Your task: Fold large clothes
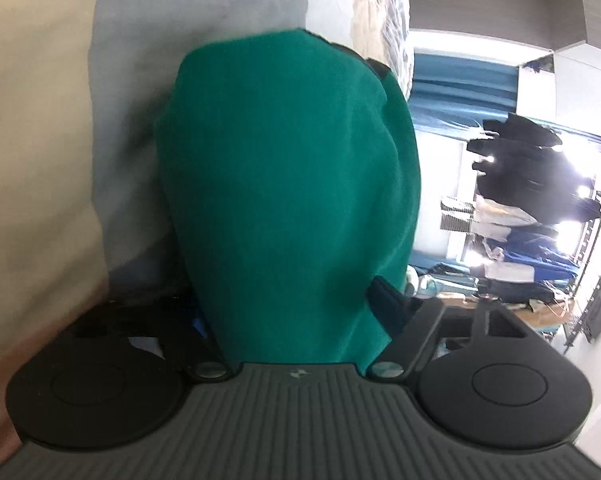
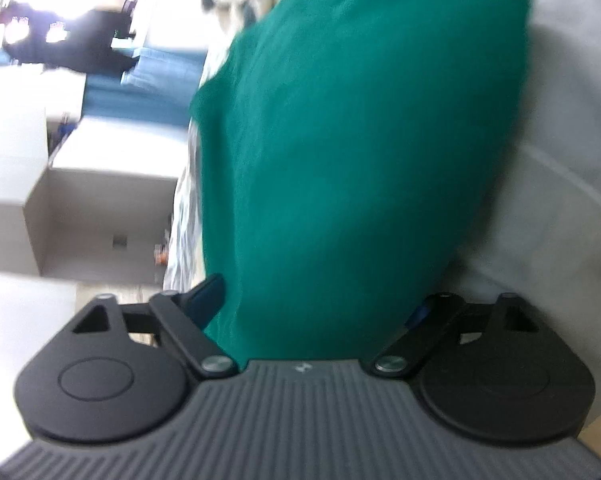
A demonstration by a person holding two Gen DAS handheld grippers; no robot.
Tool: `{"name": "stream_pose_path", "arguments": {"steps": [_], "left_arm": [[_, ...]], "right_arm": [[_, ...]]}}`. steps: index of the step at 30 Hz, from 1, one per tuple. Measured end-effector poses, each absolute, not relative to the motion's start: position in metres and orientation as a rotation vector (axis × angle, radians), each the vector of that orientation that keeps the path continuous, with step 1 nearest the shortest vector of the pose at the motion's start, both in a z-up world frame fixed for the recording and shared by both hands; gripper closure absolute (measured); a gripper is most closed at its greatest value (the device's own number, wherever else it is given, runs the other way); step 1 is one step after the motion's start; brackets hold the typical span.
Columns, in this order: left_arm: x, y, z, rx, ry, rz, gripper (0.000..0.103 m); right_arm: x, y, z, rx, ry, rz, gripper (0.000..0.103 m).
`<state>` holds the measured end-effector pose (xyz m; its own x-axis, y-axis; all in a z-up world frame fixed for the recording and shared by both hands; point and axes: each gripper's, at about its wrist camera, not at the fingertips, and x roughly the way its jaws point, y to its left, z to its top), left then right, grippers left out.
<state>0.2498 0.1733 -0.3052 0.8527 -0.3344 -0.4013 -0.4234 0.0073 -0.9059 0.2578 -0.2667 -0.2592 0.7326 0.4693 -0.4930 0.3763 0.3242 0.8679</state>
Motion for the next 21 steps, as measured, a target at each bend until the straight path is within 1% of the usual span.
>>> {"name": "stream_pose_path", "arguments": {"steps": [4, 5, 6, 7, 8, 9, 12, 13, 15, 18, 21], "left_arm": [[0.257, 0.166, -0.299, -1.519, 0.608, 0.093, 0.028], [0.259, 0.165, -0.297, -1.493, 0.615, 0.097, 0.030], [0.261, 0.165, -0.296, -1.476, 0.621, 0.101, 0.034], [0.260, 0.168, -0.298, -1.463, 0.627, 0.104, 0.040], [0.261, 0.168, -0.296, -1.439, 0.633, 0.108, 0.044], [0.261, 0.168, -0.293, -1.421, 0.626, 0.105, 0.052], [0.259, 0.166, -0.281, -1.352, 0.600, 0.095, 0.069], [0.258, 0.166, -0.277, -1.341, 0.587, 0.089, 0.070], [0.255, 0.167, -0.270, -1.329, 0.567, 0.074, 0.073], [0.248, 0.169, -0.256, -1.317, 0.545, 0.048, 0.075], [0.243, 0.167, -0.235, -1.274, 0.544, 0.033, 0.075]], "right_arm": [[0.255, -0.272, -0.265, 1.301, 0.779, 0.039, 0.026], [0.256, -0.271, -0.263, 1.281, 0.779, 0.038, 0.028], [0.256, -0.271, -0.262, 1.265, 0.779, 0.038, 0.030], [0.256, -0.271, -0.261, 1.256, 0.779, 0.037, 0.032], [0.257, -0.271, -0.260, 1.247, 0.778, 0.037, 0.037], [0.257, -0.271, -0.259, 1.238, 0.776, 0.042, 0.043], [0.257, -0.270, -0.248, 1.164, 0.761, 0.056, 0.059], [0.256, -0.269, -0.243, 1.141, 0.753, 0.059, 0.061], [0.255, -0.270, -0.237, 1.139, 0.735, 0.072, 0.068], [0.250, -0.275, -0.225, 1.136, 0.715, 0.103, 0.074], [0.244, -0.274, -0.204, 1.079, 0.688, 0.140, 0.076]]}}
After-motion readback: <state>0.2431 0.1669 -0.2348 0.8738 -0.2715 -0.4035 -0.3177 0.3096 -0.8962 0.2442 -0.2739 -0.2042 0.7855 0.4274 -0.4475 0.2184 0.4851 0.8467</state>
